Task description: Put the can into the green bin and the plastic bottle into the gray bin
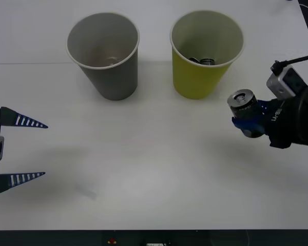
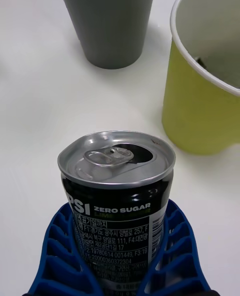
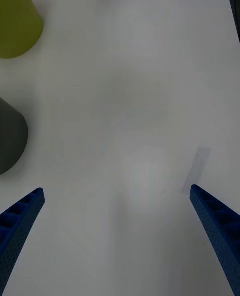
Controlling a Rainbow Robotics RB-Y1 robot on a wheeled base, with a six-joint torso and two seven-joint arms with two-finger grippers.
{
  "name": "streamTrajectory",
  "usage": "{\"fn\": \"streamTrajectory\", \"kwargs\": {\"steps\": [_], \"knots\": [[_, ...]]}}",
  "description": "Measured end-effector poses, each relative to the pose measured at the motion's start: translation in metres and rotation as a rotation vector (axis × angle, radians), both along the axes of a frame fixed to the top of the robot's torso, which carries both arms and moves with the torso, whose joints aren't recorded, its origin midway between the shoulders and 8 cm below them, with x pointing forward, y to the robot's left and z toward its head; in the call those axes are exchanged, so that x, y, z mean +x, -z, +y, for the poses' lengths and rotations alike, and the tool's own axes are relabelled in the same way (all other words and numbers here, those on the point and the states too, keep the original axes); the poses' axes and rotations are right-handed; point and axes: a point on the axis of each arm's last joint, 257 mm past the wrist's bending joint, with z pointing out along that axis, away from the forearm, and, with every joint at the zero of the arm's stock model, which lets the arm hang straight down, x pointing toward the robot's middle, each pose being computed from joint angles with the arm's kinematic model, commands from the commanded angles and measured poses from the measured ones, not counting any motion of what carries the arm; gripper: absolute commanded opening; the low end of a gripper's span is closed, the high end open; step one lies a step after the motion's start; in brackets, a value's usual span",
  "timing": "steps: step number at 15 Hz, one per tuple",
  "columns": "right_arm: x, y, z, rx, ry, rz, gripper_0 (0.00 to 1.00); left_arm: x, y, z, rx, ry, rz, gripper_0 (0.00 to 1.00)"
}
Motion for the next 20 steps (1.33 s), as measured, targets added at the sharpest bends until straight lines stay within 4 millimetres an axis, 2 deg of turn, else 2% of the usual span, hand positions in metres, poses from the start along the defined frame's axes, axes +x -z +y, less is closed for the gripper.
{"fn": "streamTrajectory", "kwargs": {"steps": [6, 11, 14, 20], "knots": [[0.011, -0.034, 0.001, -0.027, 0.048, 0.019, 0.00, 0.000, 0.000, 0.000, 0.000, 0.000, 0.000, 1.00], [0.017, -0.046, -0.010, -0.080, 0.062, 0.069, 0.00, 0.000, 0.000, 0.000, 0.000, 0.000, 0.000, 1.00], [0.032, -0.067, -0.015, -0.076, 0.043, 0.088, 0.00, 0.000, 0.000, 0.000, 0.000, 0.000, 0.000, 1.00], [0.080, -0.111, -0.011, -0.049, 0.057, 0.100, 0.00, 0.000, 0.000, 0.000, 0.000, 0.000, 0.000, 1.00]]}}
